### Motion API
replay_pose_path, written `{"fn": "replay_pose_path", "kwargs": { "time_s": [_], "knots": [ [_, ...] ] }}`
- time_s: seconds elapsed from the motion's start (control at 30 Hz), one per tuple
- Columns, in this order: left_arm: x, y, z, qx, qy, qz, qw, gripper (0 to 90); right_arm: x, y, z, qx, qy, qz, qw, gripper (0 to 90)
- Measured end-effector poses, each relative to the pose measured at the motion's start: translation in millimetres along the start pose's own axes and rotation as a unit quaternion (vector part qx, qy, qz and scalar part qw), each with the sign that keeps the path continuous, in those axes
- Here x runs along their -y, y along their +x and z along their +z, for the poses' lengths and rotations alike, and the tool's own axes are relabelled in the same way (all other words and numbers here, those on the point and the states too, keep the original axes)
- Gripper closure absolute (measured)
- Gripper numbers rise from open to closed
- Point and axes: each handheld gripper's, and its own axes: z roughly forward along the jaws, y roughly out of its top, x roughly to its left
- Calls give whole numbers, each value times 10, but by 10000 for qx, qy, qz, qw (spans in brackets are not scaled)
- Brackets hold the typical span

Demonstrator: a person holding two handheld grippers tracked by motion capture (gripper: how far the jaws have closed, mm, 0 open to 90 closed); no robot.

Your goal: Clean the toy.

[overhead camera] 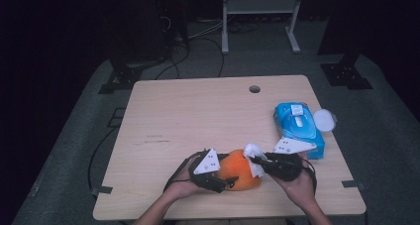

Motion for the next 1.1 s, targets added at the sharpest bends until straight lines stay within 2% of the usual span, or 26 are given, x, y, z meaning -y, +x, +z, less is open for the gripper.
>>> {"fn": "replay_pose_path", "kwargs": {
  "time_s": [0.1,0.13,0.17,0.2,0.23,0.3,0.33,0.37,0.4,0.43,0.53,0.6,0.7,0.73,0.77,0.87,0.97,1.03,1.1],
  "knots": [
    [-31,-28,15,-6,10,87,10000,255,-40,38,-10,-20,-128,-44,9999,796],
    [-36,-39,18,-16,36,148,9999,255,-80,109,20,-122,-146,-167,9997,795],
    [-36,-39,18,-16,36,148,9999,255,-80,109,20,-122,-146,-167,9997,795],
    [-24,-32,15,-13,27,109,9999,256,-85,155,62,-81,-13,-358,9993,795],
    [-24,-32,15,-13,27,109,9999,256,-85,155,62,-81,-13,-358,9993,795],
    [-9,-23,12,-22,11,38,10000,256,-62,123,71,-47,44,-409,9991,796],
    [-7,-16,13,-26,7,20,10000,256,-32,48,44,111,125,-389,9991,796],
    [-7,-16,13,-26,7,20,10000,256,-32,48,44,111,125,-389,9991,796],
    [-29,-28,23,-44,48,96,9999,256,-11,-30,1,162,122,-153,9997,796],
    [-43,-41,29,-52,66,153,9998,255,-16,-29,-17,216,95,-198,9995,796],
    [-59,-70,42,-79,88,259,9996,255,-81,72,-36,1,-89,-207,9997,796],
    [-51,-67,30,-74,111,275,9995,256,-109,137,2,-32,-43,-379,9993,795],
    [-35,-57,22,-57,94,206,9997,256,-78,123,41,2,77,-421,9991,795],
    [-21,-41,18,-41,70,144,9999,256,-29,36,28,64,129,-334,9993,796],
    [-20,-38,19,-34,60,127,9999,256,-11,5,14,128,152,-294,9994,796],
    [-39,-50,33,-36,70,199,9998,256,4,-64,-58,258,110,-155,9995,796],
    [-35,-50,31,-6,54,223,9997,255,-47,-2,-51,104,33,-196,9997,795],
    [-29,-29,22,65,44,104,9999,232,-44,38,3,111,154,-323,9993,797],
    [-39,16,-6,212,7,-62,9998,179,-16,26,24,-18,234,-270,9994,800]
  ]
}}
